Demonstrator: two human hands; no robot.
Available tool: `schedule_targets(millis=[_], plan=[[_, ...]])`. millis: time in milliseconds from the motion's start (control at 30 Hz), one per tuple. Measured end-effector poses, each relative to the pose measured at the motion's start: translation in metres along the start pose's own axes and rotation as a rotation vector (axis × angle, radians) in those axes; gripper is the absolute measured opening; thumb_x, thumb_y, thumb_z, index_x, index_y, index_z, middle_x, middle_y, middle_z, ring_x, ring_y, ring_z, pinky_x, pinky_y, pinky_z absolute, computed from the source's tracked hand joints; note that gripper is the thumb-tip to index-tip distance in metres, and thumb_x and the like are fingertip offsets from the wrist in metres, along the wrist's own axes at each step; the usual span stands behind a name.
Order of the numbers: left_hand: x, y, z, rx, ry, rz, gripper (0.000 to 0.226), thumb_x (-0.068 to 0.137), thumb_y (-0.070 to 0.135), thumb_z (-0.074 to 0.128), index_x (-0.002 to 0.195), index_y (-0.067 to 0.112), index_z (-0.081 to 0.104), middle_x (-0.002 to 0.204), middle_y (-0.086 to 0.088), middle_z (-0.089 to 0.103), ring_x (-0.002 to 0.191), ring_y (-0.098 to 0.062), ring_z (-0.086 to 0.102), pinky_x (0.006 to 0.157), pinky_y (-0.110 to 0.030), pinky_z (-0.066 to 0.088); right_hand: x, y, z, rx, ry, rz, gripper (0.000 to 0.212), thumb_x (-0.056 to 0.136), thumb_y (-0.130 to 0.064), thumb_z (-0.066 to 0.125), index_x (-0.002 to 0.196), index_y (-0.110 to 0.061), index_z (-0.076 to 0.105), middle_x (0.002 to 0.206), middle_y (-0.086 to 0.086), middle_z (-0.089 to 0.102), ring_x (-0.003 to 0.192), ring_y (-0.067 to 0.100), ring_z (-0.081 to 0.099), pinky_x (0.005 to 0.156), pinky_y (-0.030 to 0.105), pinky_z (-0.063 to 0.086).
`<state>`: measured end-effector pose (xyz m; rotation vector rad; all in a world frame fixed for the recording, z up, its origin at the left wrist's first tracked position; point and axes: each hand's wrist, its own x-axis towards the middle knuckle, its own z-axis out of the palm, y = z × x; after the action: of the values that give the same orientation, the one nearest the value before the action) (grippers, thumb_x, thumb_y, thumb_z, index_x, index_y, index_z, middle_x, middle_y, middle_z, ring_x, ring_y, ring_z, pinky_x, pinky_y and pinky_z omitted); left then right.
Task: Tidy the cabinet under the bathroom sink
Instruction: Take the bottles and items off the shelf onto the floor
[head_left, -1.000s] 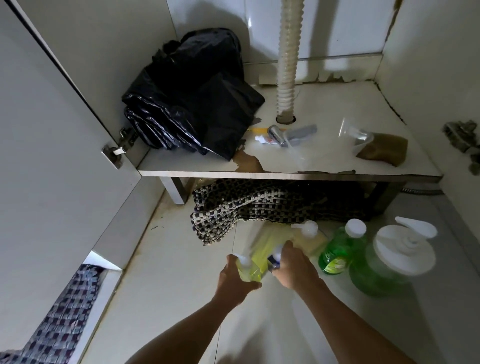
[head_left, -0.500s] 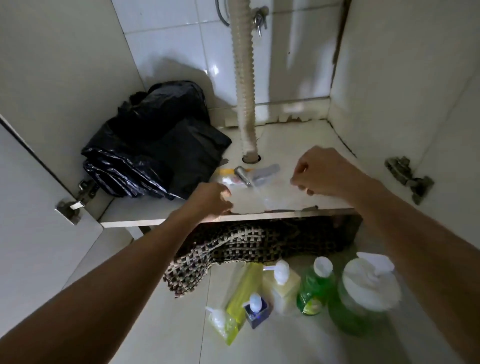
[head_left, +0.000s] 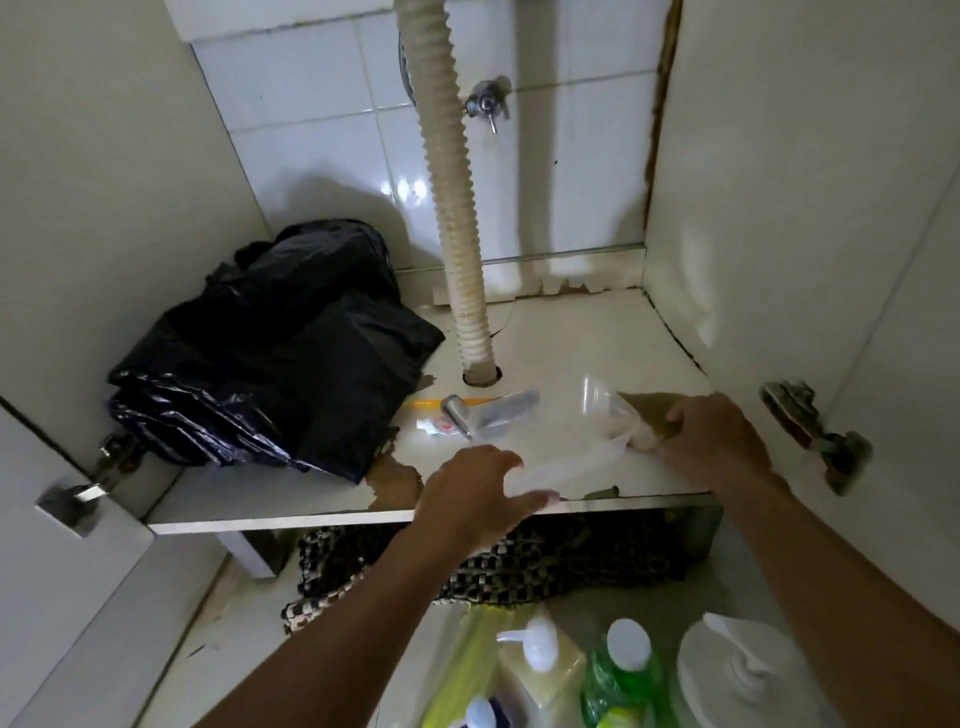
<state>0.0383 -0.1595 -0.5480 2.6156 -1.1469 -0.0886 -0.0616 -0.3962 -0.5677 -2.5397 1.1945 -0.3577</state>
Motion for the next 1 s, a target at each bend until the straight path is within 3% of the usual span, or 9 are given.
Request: schedule_targets(millis=[133,333,467,567,667,767,900,1000], plan=[[-0.005,0.001,0.008,0.020,0.027,0.030,0.041,0.092,0.045,0.055,0.128,0.027,0.056,0.131,0.007,0.055,0.123,-0.012,0.046,0.100,-0.026,0.035,0.012,0.003,0.006,0.042,0.019,-0.010,0.023,0.084,-0.024,0.067,0.105,-0.015,0.069,0.108,0.011,0.062,0.094,0.027,0.061,0.076,0.035,0.050],[-0.004,0.005,-0.004,-0.149,0.153,-0.010,0.026,0.095,0.034,0.053,0.110,0.023,0.071,0.116,0.003,0.068,0.107,-0.013,0.059,0.093,-0.028,0.043,0.011,0.005,0.003,0.166,0.047,0.041,0.024,0.089,-0.031,0.062,0.095,-0.010,0.070,0.093,0.011,0.068,0.078,0.025,0.061,0.061,0.027,0.046],[-0.019,-0.002,-0.019,-0.206,0.259,0.093,0.023,0.092,0.031,0.059,0.104,0.018,0.074,0.108,0.004,0.072,0.101,-0.011,0.063,0.090,-0.023,0.041,0.004,-0.004,-0.018,0.219,0.047,0.061,0.028,0.091,-0.032,0.058,0.078,-0.009,0.068,0.074,0.009,0.064,0.061,0.021,0.055,0.051,0.024,0.041],[-0.040,-0.019,-0.033,-0.295,0.271,0.201,0.018,0.088,0.031,0.066,0.095,0.019,0.076,0.098,0.008,0.073,0.086,0.003,0.062,0.082,-0.019,0.044,-0.011,-0.023,-0.046,0.203,0.037,-0.002,0.021,0.088,-0.028,0.060,0.080,-0.011,0.069,0.071,0.006,0.065,0.061,0.018,0.056,0.053,0.024,0.042],[-0.054,-0.038,-0.047,-0.355,0.222,0.315,0.022,0.081,0.038,0.067,0.086,0.018,0.077,0.084,0.012,0.072,0.069,0.015,0.058,0.069,-0.009,0.043,-0.026,-0.037,-0.074,0.222,0.026,-0.041,0.011,0.083,-0.019,0.065,0.091,-0.011,0.070,0.075,0.004,0.063,0.062,0.015,0.053,0.049,0.020,0.035],[-0.070,-0.053,-0.060,-0.407,0.127,0.418,0.032,0.078,0.049,0.065,0.082,0.020,0.077,0.077,0.015,0.069,0.072,0.007,0.064,0.068,-0.013,0.051,-0.049,-0.050,-0.098,0.252,-0.012,-0.077,0.027,0.083,-0.019,0.068,0.107,-0.007,0.069,0.098,0.010,0.066,0.082,0.021,0.057,0.061,0.022,0.040],[-0.090,-0.052,-0.073,-0.334,-0.035,0.609,0.027,0.080,0.047,0.065,0.083,0.022,0.077,0.074,0.011,0.072,0.064,0.005,0.064,0.059,-0.017,0.053,-0.088,-0.065,-0.126,0.142,-0.187,-0.122,0.017,0.082,-0.025,0.071,0.095,-0.013,0.071,0.089,0.004,0.064,0.078,0.014,0.054,0.056,0.020,0.036],[-0.108,-0.038,-0.072,-0.328,-0.181,0.722,0.018,0.079,0.033,0.070,0.084,0.018,0.078,0.074,0.011,0.072,0.058,0.012,0.057,0.058,-0.006,0.045,-0.128,-0.079,-0.139,0.077,-0.371,-0.171,0.009,0.083,-0.024,0.071,0.079,-0.016,0.068,0.073,-0.004,0.059,0.073,0.013,0.051,0.053,0.017,0.037]])
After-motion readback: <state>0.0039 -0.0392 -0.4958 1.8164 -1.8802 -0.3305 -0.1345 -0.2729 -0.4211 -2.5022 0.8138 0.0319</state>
